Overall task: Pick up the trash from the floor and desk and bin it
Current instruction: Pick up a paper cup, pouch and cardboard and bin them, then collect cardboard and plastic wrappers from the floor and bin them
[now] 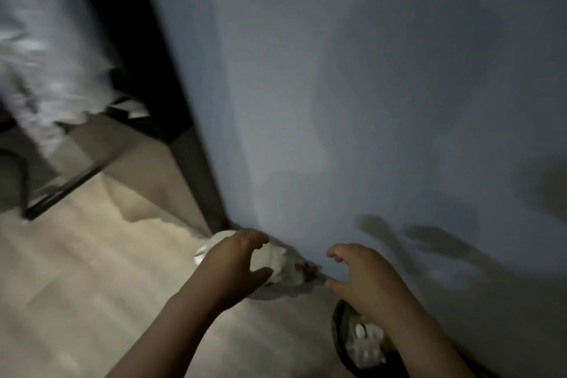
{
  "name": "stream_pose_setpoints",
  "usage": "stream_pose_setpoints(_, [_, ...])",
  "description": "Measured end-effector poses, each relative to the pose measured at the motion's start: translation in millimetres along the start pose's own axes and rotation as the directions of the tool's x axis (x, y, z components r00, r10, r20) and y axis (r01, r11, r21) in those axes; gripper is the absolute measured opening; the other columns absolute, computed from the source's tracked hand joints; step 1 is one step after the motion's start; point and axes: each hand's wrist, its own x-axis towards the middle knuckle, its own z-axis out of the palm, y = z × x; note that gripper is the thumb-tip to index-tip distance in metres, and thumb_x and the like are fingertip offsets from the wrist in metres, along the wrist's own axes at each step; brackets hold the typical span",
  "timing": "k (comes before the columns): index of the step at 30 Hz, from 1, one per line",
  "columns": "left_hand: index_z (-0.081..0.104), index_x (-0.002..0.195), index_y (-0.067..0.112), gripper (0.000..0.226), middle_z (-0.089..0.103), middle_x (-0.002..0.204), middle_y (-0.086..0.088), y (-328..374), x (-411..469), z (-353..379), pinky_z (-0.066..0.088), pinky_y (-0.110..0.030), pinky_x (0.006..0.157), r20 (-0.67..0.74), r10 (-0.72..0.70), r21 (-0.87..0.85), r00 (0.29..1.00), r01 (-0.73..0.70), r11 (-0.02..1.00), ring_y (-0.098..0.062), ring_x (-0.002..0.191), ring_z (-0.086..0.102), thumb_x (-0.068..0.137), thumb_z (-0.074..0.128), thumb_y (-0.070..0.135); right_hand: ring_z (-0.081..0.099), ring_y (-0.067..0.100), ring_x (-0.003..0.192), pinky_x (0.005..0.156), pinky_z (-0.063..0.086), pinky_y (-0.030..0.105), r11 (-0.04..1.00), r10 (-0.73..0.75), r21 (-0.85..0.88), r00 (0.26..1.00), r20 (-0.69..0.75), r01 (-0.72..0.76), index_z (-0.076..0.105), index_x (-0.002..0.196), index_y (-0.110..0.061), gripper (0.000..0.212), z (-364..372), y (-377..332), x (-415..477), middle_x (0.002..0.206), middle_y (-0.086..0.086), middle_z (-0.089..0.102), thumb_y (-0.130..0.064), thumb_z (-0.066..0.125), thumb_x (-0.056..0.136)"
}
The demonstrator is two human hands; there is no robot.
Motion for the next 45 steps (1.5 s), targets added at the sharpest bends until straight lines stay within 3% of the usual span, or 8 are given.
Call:
stream_pose_setpoints(6, [0.048, 0.129, 0.032, 0.049, 0.055, 0.122, 0.013, -127.8, -113.4, -68.5, 0.044, -0.019, 0.085, -0.159, -0.33, -0.108, 0.931, 0.316, 0.943, -0.006, 0.108, 0.054, 0.083, 0.065, 0.039, 0.053, 0.012, 0.112, 0.092, 0.04, 0.022, 0.941, -0.313, -0.085, 0.939, 0.143, 0.327, 0.055, 0.127, -0.031, 0.05, 47.1, -170.3, 34.9, 0.126, -0.009, 0.055, -0.033, 0.066, 0.079])
stream_pose_setpoints(10, [0.047, 0.13, 0.032, 0.05, 0.055, 0.123, 0.014, -203.1, -196.9, -106.2, 0.044, -0.02, 0.088, -0.245, -0.463, -0.147, 0.852, 0.439, 0.886, -0.005, 0.109, 0.054, 0.084, 0.064, 0.039, 0.055, 0.008, 0.106, 0.083, 0.04, 0.019, 0.859, -0.487, -0.082, 0.855, 0.177, 0.506, 0.058, 0.121, -0.033, 0.042, 92.8, -286.9, 29.8, 0.12, -0.011, 0.059, -0.034, 0.065, 0.079])
stream_pose_setpoints(20, [0.047, 0.129, 0.035, 0.049, 0.054, 0.123, 0.017, -345.4, -351.2, -163.6, 0.04, -0.015, 0.082, -0.377, -0.675, -0.274, 0.634, 0.62, 0.735, -0.002, 0.107, 0.053, 0.084, 0.063, 0.043, 0.053, 0.001, 0.103, 0.088, 0.046, 0.022, 0.695, -0.68, -0.029, 0.669, 0.3, 0.719, 0.056, 0.122, -0.037, 0.045, 193.3, -502.7, 13.9, 0.115, -0.017, 0.058, -0.035, 0.066, 0.078])
stream_pose_setpoints(31, [0.047, 0.131, 0.032, 0.05, 0.054, 0.125, 0.014, -461.3, -354.0, -228.6, 0.045, -0.019, 0.088, -0.43, -0.772, -0.363, 0.469, 0.693, 0.623, -0.004, 0.111, 0.053, 0.085, 0.063, 0.042, 0.054, 0.003, 0.106, 0.087, 0.045, 0.022, 0.515, -0.786, -0.051, 0.495, 0.369, 0.856, 0.054, 0.124, -0.036, 0.044, 237.0, -657.0, 97.6, 0.117, -0.017, 0.057, -0.034, 0.064, 0.081])
stream_pose_setpoints(40, [0.046, 0.132, 0.035, 0.05, 0.053, 0.125, 0.016, -553.6, -305.4, -315.4, 0.047, -0.022, 0.092, -0.464, -0.808, -0.37, 0.363, 0.749, 0.549, -0.003, 0.11, 0.053, 0.085, 0.062, 0.044, 0.053, 0.002, 0.109, 0.088, 0.045, 0.02, 0.425, -0.838, -0.046, 0.412, 0.359, 0.904, 0.054, 0.126, -0.035, 0.046, 241.2, -770.8, 200.9, 0.12, -0.017, 0.058, -0.035, 0.064, 0.081])
stream_pose_setpoints(45, [0.046, 0.13, 0.035, 0.05, 0.054, 0.124, 0.016, -612.0, -294.8, -344.7, 0.047, -0.02, 0.089, -0.458, -0.821, -0.393, 0.34, 0.751, 0.531, -0.003, 0.108, 0.053, 0.084, 0.062, 0.045, 0.052, 0.004, 0.111, 0.091, 0.046, 0.023, 0.397, -0.836, -0.046, 0.382, 0.394, 0.917, 0.053, 0.127, -0.035, 0.047, 259.8, -828.6, 235.4, 0.121, -0.016, 0.057, -0.037, 0.064, 0.082])
